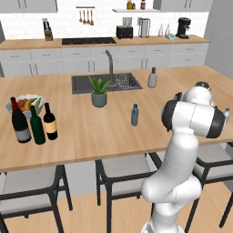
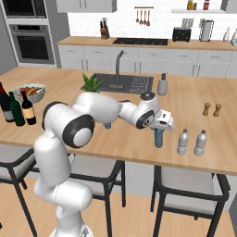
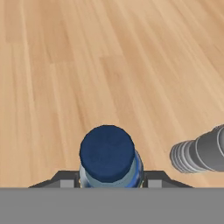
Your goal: Move the plastic bottles in the middle to the plastics group, and the glass bottles in the middle to the glass group.
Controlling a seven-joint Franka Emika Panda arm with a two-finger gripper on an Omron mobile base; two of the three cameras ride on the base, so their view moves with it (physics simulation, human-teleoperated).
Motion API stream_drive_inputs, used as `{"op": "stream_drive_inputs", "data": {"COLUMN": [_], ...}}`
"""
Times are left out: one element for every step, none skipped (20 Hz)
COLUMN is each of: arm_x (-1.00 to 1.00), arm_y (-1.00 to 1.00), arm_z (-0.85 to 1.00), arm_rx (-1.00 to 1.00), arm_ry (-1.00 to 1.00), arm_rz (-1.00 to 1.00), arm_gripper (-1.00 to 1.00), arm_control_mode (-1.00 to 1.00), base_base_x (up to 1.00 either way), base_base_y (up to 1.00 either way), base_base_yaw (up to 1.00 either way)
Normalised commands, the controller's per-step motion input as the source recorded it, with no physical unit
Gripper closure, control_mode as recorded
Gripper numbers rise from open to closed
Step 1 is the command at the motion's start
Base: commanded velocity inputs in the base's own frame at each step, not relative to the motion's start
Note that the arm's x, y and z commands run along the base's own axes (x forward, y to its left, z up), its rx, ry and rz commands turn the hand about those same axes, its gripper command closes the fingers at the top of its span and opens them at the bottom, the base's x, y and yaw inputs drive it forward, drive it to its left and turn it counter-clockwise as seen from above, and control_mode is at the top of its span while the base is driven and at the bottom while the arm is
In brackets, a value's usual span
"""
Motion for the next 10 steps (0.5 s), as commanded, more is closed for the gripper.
{"op": "stream_drive_inputs", "data": {"arm_x": [-0.03,0.00,0.00,0.00,0.00,0.00,0.00,0.00,0.00,0.00], "arm_y": [-0.46,-0.45,-0.44,-0.45,-0.45,-0.46,-0.45,-0.41,-0.34,-0.24], "arm_z": [0.00,0.00,-0.06,-0.05,-0.02,0.00,0.00,0.00,0.00,-0.03], "arm_rx": [0.02,0.02,0.02,0.01,0.01,0.00,0.00,0.01,0.03,0.05], "arm_ry": [0.00,0.00,-0.04,-0.04,-0.04,-0.03,-0.04,-0.05,-0.07,-0.08], "arm_rz": [-0.09,-0.08,-0.07,-0.06,-0.06,-0.06,-0.06,-0.05,-0.03,-0.02], "arm_gripper": [1.00,1.00,1.00,1.00,1.00,1.00,1.00,1.00,1.00,1.00], "arm_control_mode": [-1.00,-1.00,-1.00,-1.00,-1.00,-1.00,-1.00,-1.00,-1.00,-1.00], "base_base_x": [0.00,0.00,0.00,0.00,0.00,0.00,0.00,0.00,0.00,0.00], "base_base_y": [0.00,0.00,0.00,0.00,0.00,0.00,0.00,0.00,0.00,0.00], "base_base_yaw": [0.00,0.00,0.00,0.00,0.00,0.00,0.00,0.00,0.00,0.00]}}
